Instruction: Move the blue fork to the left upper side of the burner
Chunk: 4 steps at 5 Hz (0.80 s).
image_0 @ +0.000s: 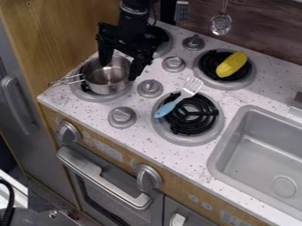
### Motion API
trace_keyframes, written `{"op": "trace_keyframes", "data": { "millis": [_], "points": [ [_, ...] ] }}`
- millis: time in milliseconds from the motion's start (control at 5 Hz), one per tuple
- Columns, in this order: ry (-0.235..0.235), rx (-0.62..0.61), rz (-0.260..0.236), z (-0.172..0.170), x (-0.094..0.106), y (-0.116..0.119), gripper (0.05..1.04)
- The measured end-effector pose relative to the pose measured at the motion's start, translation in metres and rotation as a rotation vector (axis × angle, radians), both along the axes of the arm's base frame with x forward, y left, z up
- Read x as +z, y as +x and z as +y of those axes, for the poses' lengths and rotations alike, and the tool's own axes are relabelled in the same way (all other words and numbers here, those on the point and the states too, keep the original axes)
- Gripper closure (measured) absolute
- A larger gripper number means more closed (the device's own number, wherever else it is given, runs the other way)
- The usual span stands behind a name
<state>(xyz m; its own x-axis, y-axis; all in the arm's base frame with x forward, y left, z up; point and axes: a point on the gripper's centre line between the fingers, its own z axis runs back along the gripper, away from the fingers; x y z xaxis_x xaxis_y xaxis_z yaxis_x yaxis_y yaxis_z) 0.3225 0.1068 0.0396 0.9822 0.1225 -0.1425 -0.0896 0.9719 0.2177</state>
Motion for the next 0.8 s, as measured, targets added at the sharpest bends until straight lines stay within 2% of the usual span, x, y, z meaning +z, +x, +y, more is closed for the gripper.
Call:
{"op": "trace_keyframes", "data": {
  "millis": [200,400,600,800],
  "points": [
    [-0.012,0.002,0.046,-0.002,-0.013,-0.007,0.084],
    [-0.038,-0.017,0.055,-0.016,-0.023,-0.011,0.084],
    [-0.073,-0.071,0.036,-0.044,-0.034,-0.011,0.084],
    [-0.145,-0.075,-0.012,-0.066,-0.042,-0.007,0.084]
  ]
}}
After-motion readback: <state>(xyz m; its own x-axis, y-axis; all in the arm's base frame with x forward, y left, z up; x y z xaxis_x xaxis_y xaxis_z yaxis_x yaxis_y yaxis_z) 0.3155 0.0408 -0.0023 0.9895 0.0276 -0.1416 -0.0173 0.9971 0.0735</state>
